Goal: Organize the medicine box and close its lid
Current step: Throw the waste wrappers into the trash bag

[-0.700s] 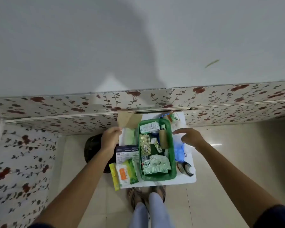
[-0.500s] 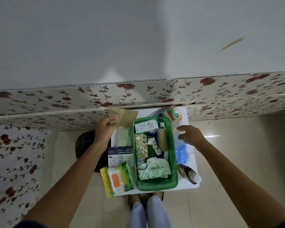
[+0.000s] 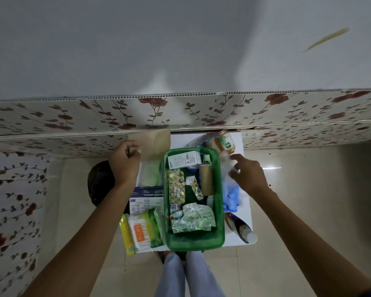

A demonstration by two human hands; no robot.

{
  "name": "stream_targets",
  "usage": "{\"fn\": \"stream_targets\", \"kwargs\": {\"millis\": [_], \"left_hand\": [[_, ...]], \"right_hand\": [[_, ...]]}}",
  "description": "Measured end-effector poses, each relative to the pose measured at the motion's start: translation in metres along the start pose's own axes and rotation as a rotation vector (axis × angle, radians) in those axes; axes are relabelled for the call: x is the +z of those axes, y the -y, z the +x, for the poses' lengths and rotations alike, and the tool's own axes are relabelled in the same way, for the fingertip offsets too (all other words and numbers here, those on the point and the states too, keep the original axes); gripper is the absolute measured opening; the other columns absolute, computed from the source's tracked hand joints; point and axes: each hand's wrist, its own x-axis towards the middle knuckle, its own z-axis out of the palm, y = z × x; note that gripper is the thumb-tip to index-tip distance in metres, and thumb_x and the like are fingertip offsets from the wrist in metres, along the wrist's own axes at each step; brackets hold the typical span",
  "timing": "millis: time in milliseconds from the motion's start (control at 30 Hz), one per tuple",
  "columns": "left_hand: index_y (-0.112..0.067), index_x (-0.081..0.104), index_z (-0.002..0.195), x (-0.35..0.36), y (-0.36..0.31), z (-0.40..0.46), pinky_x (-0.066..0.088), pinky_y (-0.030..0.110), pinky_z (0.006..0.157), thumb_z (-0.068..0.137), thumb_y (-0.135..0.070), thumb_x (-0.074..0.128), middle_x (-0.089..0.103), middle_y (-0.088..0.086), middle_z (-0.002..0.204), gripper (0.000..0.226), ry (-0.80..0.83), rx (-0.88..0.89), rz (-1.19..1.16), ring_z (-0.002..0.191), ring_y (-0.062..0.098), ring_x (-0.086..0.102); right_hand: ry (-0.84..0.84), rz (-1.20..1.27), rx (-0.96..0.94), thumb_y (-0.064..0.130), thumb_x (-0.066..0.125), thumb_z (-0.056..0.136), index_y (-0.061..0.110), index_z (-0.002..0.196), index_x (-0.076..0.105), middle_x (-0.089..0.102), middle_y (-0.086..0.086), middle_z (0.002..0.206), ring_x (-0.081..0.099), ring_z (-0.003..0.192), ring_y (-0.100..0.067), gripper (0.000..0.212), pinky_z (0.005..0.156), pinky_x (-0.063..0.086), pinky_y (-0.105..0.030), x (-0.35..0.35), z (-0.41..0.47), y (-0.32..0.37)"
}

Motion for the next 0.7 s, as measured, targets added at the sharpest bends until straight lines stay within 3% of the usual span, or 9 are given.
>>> {"fn": "stream_targets", "kwargs": {"millis": [67,200,300,467,567,633,700], "left_hand": [[-0.023,0.062,0.081,-0.004,0.0,-0.006,0.043,0.014,0.06,0.08,0.003,0.058,0.055,-0.01,0.07,0.027,-0.03,-0.035,-0.052,0.064,0.004,0.048],[-0.022,0.062,0.085,-0.02,-0.007,-0.022,0.043,0.012,0.06,0.081,0.006,0.056,0.053,-0.009,0.073,0.029,-0.083,-0.121,-0.218,0.067,0.004,0.048],[-0.015,0.062,0.092,-0.039,-0.012,-0.031,0.047,0.011,0.064,0.081,0.009,0.054,0.061,-0.005,0.084,0.028,-0.126,-0.166,-0.366,0.076,0.003,0.056],[-0.011,0.06,0.094,-0.089,0.002,-0.039,0.045,0.006,0.057,0.082,0.011,0.054,0.058,-0.003,0.08,0.025,-0.265,-0.228,-0.469,0.061,-0.007,0.055],[-0.022,0.061,0.086,-0.133,0.032,-0.035,0.047,0.009,0.056,0.082,0.009,0.056,0.06,-0.006,0.08,0.032,-0.31,-0.27,-0.468,0.056,-0.01,0.056],[-0.028,0.062,0.084,-0.157,0.052,-0.033,0.049,0.009,0.057,0.081,0.009,0.057,0.061,-0.007,0.085,0.037,-0.282,-0.306,-0.468,0.062,-0.008,0.058],[-0.028,0.063,0.084,-0.181,0.077,-0.027,0.05,0.01,0.06,0.079,0.009,0.058,0.063,-0.007,0.089,0.038,-0.234,-0.346,-0.457,0.067,-0.007,0.059]], "right_hand": [[-0.153,-0.063,-0.019,0.015,0.055,0.088,0.003,0.101,0.064,0.07,-0.022,0.093,0.062,0.077,-0.033,0.021,0.069,0.047,-0.031,-0.009,-0.002,0.004],[-0.407,0.037,-0.072,0.022,0.048,0.093,0.003,0.073,0.057,0.057,-0.01,0.065,0.048,0.059,-0.025,0.03,0.053,0.033,-0.025,-0.043,-0.017,0.03],[-0.471,0.242,-0.17,0.024,0.052,0.091,0.013,0.07,0.052,0.045,0.002,0.06,0.041,0.057,-0.017,0.024,0.048,0.022,-0.023,-0.052,-0.041,0.084],[-0.325,0.389,-0.355,0.022,0.058,0.087,0.009,0.064,0.041,0.043,-0.008,0.062,0.04,0.059,-0.023,0.032,0.055,0.015,-0.029,-0.014,-0.058,0.181],[-0.199,0.445,-0.394,0.017,0.062,0.084,0.001,0.066,0.046,0.049,-0.015,0.074,0.05,0.073,-0.03,0.029,0.059,0.023,-0.027,0.032,-0.051,0.234],[-0.041,0.493,-0.425,0.015,0.065,0.082,-0.002,0.065,0.052,0.051,-0.019,0.077,0.049,0.08,-0.027,0.027,0.063,0.03,-0.027,0.065,-0.042,0.262],[0.185,0.492,-0.449,0.016,0.066,0.081,0.003,0.061,0.047,0.046,-0.014,0.067,0.045,0.07,-0.021,0.03,0.053,0.029,-0.023,0.104,-0.032,0.29]]}}
